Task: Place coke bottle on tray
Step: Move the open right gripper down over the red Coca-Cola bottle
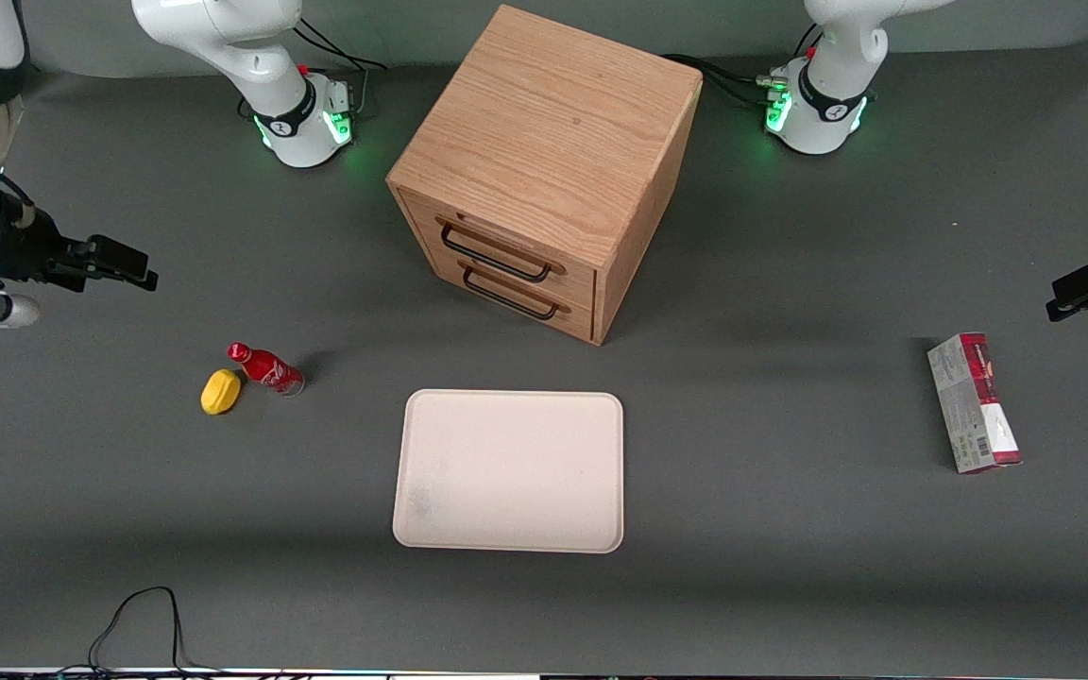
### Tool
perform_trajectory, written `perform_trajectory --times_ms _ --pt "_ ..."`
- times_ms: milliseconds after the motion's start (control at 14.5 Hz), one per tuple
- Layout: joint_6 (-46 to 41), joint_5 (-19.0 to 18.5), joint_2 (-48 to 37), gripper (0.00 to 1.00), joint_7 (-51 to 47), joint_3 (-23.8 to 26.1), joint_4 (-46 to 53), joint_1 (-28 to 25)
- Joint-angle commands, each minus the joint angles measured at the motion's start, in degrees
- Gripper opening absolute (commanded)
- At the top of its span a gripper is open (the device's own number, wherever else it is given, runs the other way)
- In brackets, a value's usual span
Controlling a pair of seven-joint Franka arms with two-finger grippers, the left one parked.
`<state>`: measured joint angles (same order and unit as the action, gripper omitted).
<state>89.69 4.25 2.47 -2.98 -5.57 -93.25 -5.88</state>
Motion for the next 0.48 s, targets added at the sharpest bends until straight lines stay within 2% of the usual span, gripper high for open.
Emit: perform_trajectory --times_ms 0,414 --pt "8.88 1.37 0.09 1.0 4.89 -0.14 -7.79 0.17" --pt "33.31 1.28 -0.27 1.0 6.67 0.65 -26.95 -1.31"
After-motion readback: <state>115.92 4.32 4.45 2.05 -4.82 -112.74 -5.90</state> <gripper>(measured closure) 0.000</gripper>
